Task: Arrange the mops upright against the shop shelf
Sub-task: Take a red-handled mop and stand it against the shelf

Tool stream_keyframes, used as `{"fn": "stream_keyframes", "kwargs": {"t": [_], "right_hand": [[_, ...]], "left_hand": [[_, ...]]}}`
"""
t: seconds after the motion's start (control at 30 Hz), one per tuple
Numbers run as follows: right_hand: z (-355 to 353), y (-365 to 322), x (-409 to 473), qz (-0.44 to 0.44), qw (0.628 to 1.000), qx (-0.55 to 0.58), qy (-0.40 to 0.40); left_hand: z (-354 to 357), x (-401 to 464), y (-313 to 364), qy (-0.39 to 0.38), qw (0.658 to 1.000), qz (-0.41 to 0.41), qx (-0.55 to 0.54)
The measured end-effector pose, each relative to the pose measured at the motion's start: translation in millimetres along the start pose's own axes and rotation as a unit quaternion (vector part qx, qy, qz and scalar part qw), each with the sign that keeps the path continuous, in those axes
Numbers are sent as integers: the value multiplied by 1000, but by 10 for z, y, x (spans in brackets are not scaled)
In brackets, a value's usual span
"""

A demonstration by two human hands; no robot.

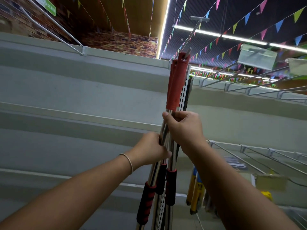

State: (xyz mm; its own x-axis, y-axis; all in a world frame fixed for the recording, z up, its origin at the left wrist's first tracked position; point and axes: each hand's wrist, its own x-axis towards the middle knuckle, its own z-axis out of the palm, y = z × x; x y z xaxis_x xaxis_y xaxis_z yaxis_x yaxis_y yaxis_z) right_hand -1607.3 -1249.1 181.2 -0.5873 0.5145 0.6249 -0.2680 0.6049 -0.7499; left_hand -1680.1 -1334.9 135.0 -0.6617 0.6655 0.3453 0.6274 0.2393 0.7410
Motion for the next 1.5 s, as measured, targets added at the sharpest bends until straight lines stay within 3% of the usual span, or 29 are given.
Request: {"fn": "stream_keyframes", "kwargs": {"t": [0.23,0.67,1.0,1.13,1.3,1.5], "right_hand": [[85,135,201,-25,998,-43,31],[106,303,310,59,997,9,47],[78,411,-169,83,987,-134,19],[-25,546,-704,94,985,-148,8],[-241,966,-1538,170,968,-185,4],[-1063,1197,-2211,274,917,-284,59]], "left_hand": [[3,153,-42,-33,999,-6,-16],[209,186,-130,7,997,-20,-68],[93,-92,-366,-19,1000,-9,-12],[142,-375,-512,19,994,23,105],[533,-763,-777,-130,975,83,162],[1116,-834,-675,-229,957,119,132]]}}
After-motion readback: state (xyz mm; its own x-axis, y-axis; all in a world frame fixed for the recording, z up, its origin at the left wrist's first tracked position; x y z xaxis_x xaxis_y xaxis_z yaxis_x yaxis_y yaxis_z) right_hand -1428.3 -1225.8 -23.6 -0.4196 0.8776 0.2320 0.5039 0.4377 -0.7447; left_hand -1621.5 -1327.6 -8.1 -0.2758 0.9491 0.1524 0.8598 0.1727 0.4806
